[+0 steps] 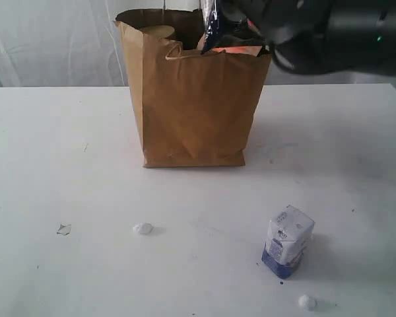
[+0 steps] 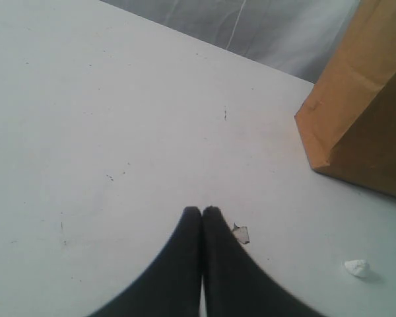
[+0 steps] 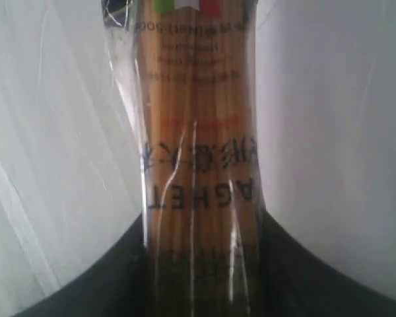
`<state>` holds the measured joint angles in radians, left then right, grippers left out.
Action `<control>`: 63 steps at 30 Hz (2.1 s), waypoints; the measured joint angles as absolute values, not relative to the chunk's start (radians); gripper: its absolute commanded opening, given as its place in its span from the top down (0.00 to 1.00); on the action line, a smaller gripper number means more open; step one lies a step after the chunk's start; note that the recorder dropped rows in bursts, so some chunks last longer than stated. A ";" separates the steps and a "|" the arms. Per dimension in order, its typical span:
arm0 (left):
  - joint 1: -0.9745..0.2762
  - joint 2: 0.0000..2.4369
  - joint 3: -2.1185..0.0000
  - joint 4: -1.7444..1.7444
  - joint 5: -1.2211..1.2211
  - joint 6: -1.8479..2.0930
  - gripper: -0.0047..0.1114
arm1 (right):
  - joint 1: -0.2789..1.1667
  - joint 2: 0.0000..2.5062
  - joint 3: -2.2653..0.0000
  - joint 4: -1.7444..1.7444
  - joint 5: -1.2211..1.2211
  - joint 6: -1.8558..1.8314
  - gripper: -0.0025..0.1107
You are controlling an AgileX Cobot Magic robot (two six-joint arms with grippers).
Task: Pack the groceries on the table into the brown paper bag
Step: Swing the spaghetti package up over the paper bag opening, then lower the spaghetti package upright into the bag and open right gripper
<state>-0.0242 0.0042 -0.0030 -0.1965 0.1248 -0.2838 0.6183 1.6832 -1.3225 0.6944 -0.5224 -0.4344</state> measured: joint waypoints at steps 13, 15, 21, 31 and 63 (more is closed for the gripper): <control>-0.024 0.004 -0.003 -0.197 0.126 -0.284 0.96 | 0.618 1.914 -1.273 0.409 -1.133 0.161 0.98; -0.024 0.004 -0.003 -0.197 0.126 -0.284 0.96 | 0.613 1.947 -1.273 0.447 -1.133 0.228 0.98; -0.024 0.004 -0.003 -0.197 0.126 -0.284 0.96 | 0.559 1.964 -1.307 0.441 -1.142 0.295 0.98; -0.024 0.004 -0.003 -0.197 0.126 -0.284 0.96 | 0.533 2.018 -1.374 0.412 -1.162 0.253 0.98; -0.024 0.004 -0.003 -0.197 0.128 -0.284 0.96 | 0.518 2.124 -1.488 0.503 -1.161 0.182 0.98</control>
